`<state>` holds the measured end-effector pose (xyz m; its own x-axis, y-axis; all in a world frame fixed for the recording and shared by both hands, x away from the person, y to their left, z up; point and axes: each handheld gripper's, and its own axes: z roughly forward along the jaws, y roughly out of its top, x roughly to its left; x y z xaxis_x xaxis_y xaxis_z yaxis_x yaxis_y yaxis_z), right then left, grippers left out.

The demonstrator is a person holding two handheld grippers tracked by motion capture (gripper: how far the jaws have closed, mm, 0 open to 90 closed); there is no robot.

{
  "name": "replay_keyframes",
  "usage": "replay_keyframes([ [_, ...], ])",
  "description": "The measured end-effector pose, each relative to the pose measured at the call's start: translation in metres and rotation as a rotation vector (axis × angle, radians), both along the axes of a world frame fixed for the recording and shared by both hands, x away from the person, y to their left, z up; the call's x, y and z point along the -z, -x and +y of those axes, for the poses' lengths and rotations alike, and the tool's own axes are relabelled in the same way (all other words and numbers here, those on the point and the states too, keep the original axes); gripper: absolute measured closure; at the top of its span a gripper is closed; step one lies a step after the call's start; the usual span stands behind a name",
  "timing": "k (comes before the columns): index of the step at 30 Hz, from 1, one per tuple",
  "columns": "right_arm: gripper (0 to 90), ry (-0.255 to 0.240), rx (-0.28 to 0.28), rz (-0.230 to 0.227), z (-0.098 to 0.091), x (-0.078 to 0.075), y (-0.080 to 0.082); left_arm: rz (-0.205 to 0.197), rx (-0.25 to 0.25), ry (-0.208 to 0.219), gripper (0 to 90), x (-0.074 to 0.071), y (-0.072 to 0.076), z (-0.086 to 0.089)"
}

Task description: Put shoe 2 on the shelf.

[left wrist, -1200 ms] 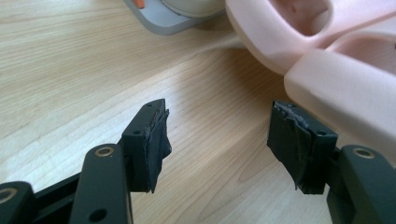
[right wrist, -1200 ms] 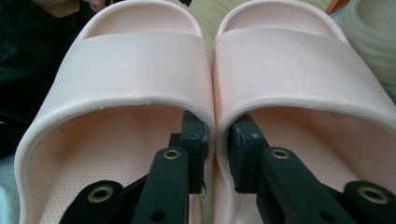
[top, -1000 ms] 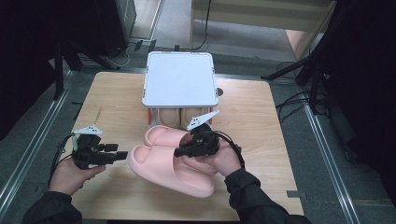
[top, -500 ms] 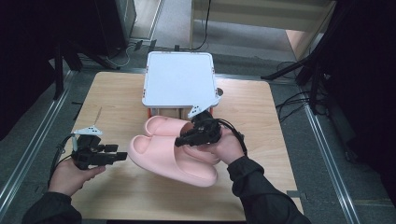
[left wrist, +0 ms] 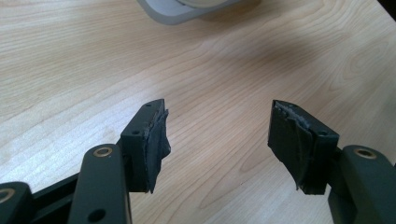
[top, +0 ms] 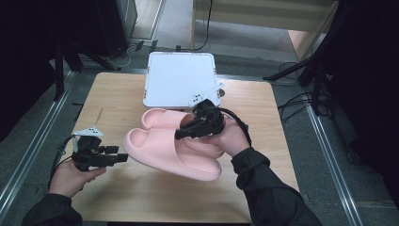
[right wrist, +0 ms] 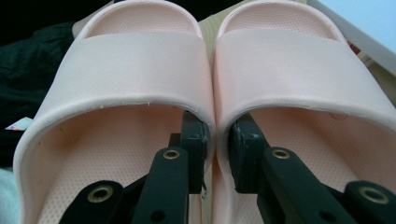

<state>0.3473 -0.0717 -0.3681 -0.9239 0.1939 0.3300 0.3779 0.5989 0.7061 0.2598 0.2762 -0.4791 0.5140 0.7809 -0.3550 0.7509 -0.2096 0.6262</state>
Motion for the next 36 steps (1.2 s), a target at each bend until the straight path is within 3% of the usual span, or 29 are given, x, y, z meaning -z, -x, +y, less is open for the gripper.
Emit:
replay_keyframes([
  [11, 78.2, -0.015, -0.015, -0.003, 0.003, -0.024, -0.002, 0.000, 0.003, 0.012, 37.0, 0.000, 0.000, 0.001],
  [18, 78.2, -0.026, 0.000, -0.028, 0.003, -0.042, -0.007, 0.001, 0.004, 0.011, 36.9, 0.000, 0.000, 0.001],
  [31, 78.2, -0.019, 0.088, -0.089, 0.003, -0.068, -0.033, -0.002, 0.005, 0.014, 36.9, 0.000, -0.001, -0.001],
  [36, 78.3, -0.007, 0.138, -0.087, 0.008, -0.073, -0.044, -0.001, 0.014, 0.011, 36.9, 0.000, -0.003, -0.002],
])
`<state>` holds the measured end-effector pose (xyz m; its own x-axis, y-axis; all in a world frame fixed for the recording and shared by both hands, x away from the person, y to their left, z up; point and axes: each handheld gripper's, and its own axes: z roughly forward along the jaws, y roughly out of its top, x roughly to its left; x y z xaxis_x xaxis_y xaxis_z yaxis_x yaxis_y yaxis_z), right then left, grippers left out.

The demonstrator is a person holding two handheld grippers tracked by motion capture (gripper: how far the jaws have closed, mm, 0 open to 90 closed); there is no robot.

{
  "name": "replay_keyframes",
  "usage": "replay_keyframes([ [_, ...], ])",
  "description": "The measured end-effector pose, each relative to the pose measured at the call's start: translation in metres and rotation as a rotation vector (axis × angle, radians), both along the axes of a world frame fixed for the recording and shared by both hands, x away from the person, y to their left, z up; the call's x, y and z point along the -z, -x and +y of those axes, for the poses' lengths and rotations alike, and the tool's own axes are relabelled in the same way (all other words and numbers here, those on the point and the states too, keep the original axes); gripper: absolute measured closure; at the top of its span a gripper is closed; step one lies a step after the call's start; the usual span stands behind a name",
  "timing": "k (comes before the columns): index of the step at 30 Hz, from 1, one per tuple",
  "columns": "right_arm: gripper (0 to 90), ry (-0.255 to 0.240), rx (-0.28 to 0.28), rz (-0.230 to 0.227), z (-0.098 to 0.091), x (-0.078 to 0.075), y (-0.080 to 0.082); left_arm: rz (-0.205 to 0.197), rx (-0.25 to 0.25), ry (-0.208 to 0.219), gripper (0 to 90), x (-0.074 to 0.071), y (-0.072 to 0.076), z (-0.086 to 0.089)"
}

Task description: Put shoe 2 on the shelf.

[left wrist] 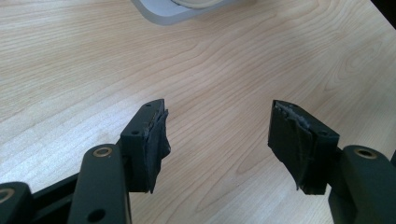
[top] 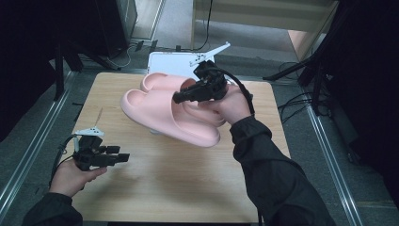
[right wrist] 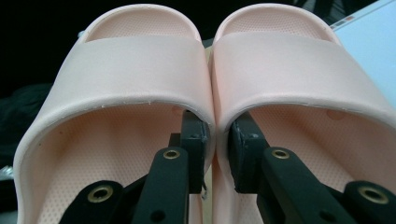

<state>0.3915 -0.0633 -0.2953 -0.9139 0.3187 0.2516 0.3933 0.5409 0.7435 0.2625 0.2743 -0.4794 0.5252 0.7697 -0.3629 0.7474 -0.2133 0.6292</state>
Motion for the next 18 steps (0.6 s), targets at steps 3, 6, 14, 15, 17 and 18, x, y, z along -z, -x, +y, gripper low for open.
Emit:
replay_keyframes([
  [3, 78.2, 0.032, 0.048, -0.008, 0.007, -0.003, -0.007, 0.001, 0.005, 0.004, 36.9, -0.001, -0.001, -0.001],
  [6, 78.3, 0.054, 0.104, -0.010, 0.013, -0.005, -0.015, -0.002, 0.011, 0.001, 36.9, 0.000, -0.002, -0.002],
  [14, 78.4, 0.112, 0.274, -0.006, 0.027, -0.005, -0.035, -0.006, 0.035, 0.001, 37.0, -0.001, -0.008, -0.007],
  [15, 78.3, 0.117, 0.294, -0.005, 0.029, -0.004, -0.038, -0.002, 0.037, 0.006, 37.0, -0.001, -0.009, -0.008],
  [17, 78.3, 0.127, 0.340, -0.003, 0.030, -0.003, -0.042, -0.003, 0.041, 0.004, 37.0, -0.001, -0.010, -0.009],
  [18, 78.3, 0.133, 0.355, -0.007, 0.031, -0.003, -0.044, -0.005, 0.043, 0.007, 37.0, -0.001, -0.011, -0.010],
])
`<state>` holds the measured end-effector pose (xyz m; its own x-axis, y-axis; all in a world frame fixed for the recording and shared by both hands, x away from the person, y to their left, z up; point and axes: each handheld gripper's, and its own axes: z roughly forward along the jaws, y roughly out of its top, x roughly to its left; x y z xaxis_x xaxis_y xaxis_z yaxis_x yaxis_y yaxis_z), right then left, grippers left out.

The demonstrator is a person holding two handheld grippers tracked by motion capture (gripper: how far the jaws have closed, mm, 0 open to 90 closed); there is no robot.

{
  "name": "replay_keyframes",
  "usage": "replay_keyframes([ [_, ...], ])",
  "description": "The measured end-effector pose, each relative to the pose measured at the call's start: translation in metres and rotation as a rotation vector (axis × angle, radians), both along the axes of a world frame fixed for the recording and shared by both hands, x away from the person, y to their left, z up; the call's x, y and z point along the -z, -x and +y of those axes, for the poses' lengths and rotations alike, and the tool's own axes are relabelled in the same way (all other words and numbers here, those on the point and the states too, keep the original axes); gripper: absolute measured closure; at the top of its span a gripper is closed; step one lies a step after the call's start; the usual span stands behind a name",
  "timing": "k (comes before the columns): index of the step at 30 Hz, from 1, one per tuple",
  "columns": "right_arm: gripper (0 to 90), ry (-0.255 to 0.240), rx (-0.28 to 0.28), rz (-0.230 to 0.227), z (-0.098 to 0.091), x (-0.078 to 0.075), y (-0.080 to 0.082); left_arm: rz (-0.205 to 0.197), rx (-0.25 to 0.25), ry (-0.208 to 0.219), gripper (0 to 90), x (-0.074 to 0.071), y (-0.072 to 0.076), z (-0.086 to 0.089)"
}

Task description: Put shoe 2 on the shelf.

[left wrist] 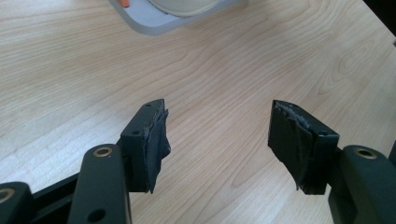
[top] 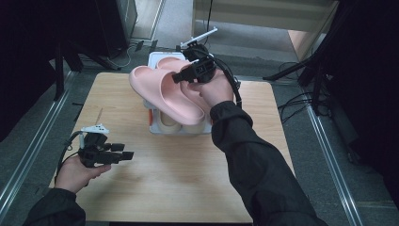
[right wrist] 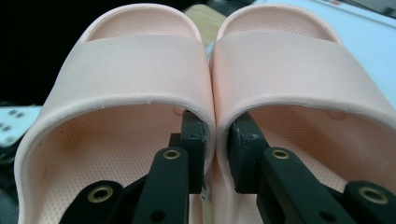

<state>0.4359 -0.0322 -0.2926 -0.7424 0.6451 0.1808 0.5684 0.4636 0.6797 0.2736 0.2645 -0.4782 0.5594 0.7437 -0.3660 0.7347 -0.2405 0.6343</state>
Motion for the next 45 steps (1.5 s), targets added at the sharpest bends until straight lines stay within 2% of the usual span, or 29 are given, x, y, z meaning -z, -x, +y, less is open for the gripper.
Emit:
replay_keyframes([
  [5, 78.3, 0.008, 0.109, 0.007, 0.004, 0.002, -0.014, 0.000, 0.020, -0.005, 37.0, 0.000, -0.004, -0.005],
  [11, 78.1, 0.058, 0.218, -0.027, 0.012, -0.001, -0.025, -0.003, 0.045, -0.002, 37.0, -0.001, -0.010, -0.011],
  [18, 77.9, 0.083, 0.341, -0.051, 0.021, -0.006, -0.037, -0.005, 0.076, -0.009, 36.9, 0.000, -0.016, -0.019],
  [25, 77.7, 0.099, 0.470, -0.070, 0.030, 0.002, -0.044, 0.001, 0.107, -0.001, 36.9, 0.000, -0.022, -0.026],
  [27, 77.8, 0.095, 0.507, -0.063, 0.031, 0.005, -0.047, 0.001, 0.118, 0.000, 36.9, 0.000, -0.024, -0.028],
  [31, 77.7, 0.095, 0.553, -0.053, 0.033, 0.012, -0.053, 0.006, 0.137, -0.001, 36.9, 0.001, -0.028, -0.032],
  [36, 77.3, 0.103, 0.586, -0.081, 0.038, 0.018, -0.056, 0.008, 0.153, -0.002, 36.9, 0.001, -0.029, -0.036],
  [41, 76.7, 0.098, 0.609, -0.073, 0.042, 0.022, -0.060, 0.006, 0.148, 0.000, 36.9, 0.001, -0.028, -0.035],
  [45, 76.5, 0.113, 0.625, -0.084, 0.047, 0.026, -0.061, 0.011, 0.143, 0.004, 36.9, 0.001, -0.029, -0.034],
])
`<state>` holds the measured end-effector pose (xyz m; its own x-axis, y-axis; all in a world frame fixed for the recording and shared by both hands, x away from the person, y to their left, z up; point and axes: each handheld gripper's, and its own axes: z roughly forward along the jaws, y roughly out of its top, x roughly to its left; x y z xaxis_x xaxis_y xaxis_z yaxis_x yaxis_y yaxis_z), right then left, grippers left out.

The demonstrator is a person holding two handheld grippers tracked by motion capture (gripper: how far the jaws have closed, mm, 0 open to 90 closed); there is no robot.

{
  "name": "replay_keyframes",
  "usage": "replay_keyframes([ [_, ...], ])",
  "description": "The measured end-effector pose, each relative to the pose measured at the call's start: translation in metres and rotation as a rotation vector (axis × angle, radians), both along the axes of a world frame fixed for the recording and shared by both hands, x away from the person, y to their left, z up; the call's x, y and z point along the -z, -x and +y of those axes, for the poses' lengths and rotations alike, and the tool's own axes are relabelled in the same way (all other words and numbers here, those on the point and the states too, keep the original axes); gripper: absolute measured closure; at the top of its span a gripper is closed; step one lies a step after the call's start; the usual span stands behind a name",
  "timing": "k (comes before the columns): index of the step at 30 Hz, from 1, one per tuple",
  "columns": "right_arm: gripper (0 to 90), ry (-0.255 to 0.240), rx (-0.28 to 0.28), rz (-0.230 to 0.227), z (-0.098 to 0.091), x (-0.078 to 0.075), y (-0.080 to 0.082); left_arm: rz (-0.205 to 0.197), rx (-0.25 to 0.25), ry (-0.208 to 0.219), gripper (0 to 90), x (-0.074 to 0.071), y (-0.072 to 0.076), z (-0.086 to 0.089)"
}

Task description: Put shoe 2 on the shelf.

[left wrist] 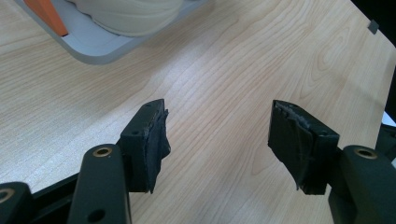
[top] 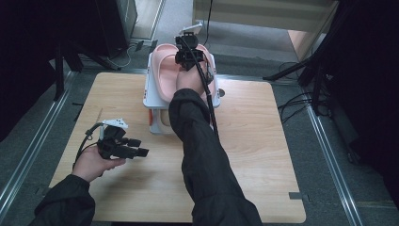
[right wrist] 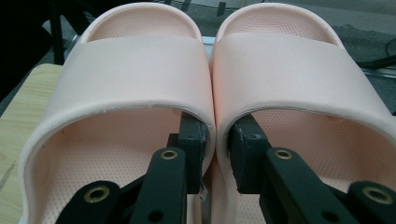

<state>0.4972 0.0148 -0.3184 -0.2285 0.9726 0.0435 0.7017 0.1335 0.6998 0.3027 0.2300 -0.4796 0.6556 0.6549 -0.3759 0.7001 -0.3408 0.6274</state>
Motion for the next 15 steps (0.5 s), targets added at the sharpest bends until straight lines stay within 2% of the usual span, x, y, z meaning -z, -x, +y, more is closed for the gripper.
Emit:
replay_keyframes([
  [10, 75.4, 0.006, 0.021, -0.009, -0.0002, 0.0027, -0.0056, -0.002, 0.002, 0.003, 36.9, -0.0002, -0.0001, 0.0014],
  [15, 71.1, 0.003, 0.017, -0.014, 0.0011, 0.0040, -0.0048, -0.001, 0.005, 0.001, 36.8, -0.0001, 0.0000, 0.0010],
])
